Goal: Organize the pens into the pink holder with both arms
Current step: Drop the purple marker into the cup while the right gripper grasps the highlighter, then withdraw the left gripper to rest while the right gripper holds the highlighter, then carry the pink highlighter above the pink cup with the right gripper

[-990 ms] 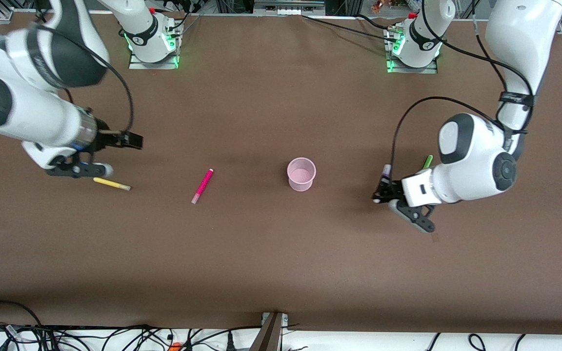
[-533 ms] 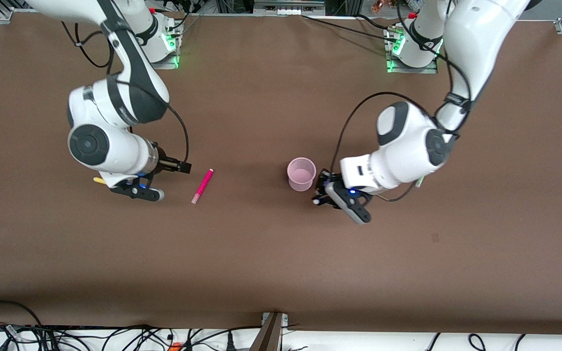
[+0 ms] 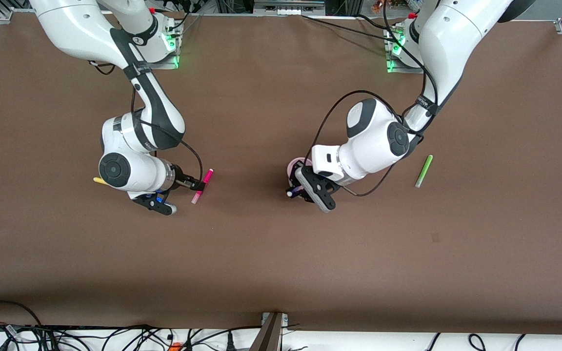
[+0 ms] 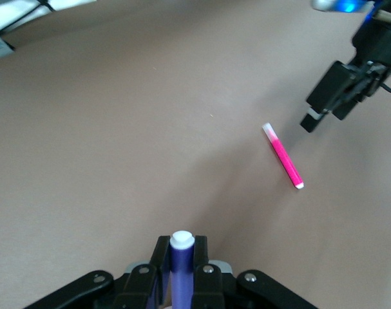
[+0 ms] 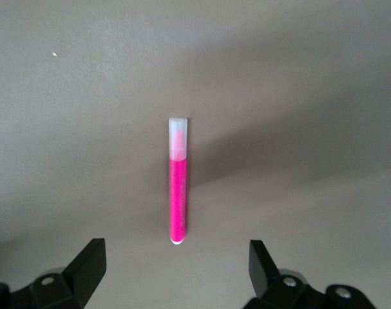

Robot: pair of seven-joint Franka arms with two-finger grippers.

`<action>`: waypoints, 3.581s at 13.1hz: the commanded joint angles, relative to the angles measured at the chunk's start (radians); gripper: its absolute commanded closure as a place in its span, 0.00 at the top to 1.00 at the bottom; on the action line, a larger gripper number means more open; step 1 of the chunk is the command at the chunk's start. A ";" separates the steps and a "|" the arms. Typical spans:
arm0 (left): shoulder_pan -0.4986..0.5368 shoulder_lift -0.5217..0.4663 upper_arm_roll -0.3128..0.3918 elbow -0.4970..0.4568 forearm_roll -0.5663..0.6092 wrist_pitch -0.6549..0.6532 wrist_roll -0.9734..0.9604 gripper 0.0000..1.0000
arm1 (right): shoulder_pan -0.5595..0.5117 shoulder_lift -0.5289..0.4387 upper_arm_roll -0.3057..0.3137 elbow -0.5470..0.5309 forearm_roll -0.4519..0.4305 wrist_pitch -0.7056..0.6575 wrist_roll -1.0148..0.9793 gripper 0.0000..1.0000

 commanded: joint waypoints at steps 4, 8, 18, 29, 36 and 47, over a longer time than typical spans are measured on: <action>-0.005 -0.003 -0.018 -0.050 -0.032 0.003 0.038 0.00 | 0.002 0.030 0.003 -0.085 0.063 0.123 0.023 0.95; -0.005 -0.011 -0.019 -0.050 -0.027 0.000 0.044 1.00 | 0.031 0.051 0.003 -0.139 0.112 0.225 0.023 0.89; 0.102 -0.232 0.056 -0.028 0.129 -0.550 -0.272 1.00 | 0.034 0.035 0.041 -0.200 0.146 0.240 0.060 0.67; 0.431 -0.470 0.076 0.175 0.452 -1.185 -0.417 1.00 | 0.031 0.033 0.022 -0.200 0.141 0.240 0.017 0.61; 0.196 -0.614 0.451 0.114 0.462 -1.132 -0.454 1.00 | 0.031 0.035 0.023 -0.200 0.141 0.243 0.009 0.26; 0.080 -0.763 0.565 -0.081 0.389 -0.928 -0.485 1.00 | 0.033 0.008 0.104 0.054 0.263 -0.084 0.305 0.00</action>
